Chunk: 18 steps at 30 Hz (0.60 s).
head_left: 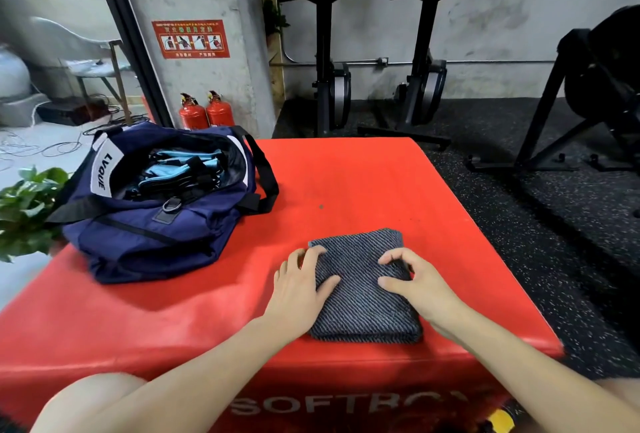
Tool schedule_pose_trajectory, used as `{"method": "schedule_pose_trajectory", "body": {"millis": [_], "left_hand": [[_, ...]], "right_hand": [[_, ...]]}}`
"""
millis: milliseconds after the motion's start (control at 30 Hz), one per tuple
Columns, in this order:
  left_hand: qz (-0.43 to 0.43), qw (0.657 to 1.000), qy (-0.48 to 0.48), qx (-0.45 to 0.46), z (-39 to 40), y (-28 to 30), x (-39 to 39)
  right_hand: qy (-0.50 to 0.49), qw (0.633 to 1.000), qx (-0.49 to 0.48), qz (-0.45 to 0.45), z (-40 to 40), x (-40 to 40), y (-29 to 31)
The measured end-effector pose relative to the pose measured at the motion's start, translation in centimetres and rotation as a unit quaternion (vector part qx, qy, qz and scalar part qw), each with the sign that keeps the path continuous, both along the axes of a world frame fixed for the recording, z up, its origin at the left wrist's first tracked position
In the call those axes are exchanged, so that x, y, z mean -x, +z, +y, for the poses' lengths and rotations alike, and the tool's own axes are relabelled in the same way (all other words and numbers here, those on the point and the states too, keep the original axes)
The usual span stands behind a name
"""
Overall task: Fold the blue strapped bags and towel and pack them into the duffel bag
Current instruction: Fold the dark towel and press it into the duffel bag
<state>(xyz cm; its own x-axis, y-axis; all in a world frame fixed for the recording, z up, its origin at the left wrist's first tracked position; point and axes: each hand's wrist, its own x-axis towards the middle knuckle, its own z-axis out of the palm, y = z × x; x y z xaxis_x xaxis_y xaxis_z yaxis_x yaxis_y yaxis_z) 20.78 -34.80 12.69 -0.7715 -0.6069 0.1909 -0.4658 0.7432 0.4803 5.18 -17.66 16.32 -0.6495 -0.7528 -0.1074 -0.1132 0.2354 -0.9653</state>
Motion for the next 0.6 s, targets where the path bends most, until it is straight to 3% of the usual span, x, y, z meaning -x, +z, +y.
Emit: {"method": "schedule_pose_trajectory", "body": {"millis": [133,300,367,433,500,600], "left_hand": [[0.107,0.978,-0.100,-0.147,0.4,0.8,-0.9],[0.166,0.937,-0.086,-0.294,0.0,2.7,-1.3],[0.236,0.888,-0.085,-0.386,-0.3,3.5,-1.1],[0.292,0.805,-0.080,-0.510,-0.6,4.4,-0.9],[0.286,0.740,-0.078,-0.603,-0.7,5.4,-0.8],[0.270,0.732,-0.068,-0.621,-0.6,6.9,-1.1]], "right_hand": [[0.030,0.999,0.017,-0.033,0.4,-0.2,0.8],[0.033,0.991,0.099,-0.086,0.0,-0.5,2.7],[0.035,0.985,0.122,-0.115,-0.3,-0.5,3.6],[0.033,0.979,0.140,-0.148,-0.6,-0.7,4.9],[0.034,0.972,0.153,-0.172,-0.9,-0.8,5.8],[0.036,0.971,0.157,-0.179,-1.6,-1.1,6.6]]}}
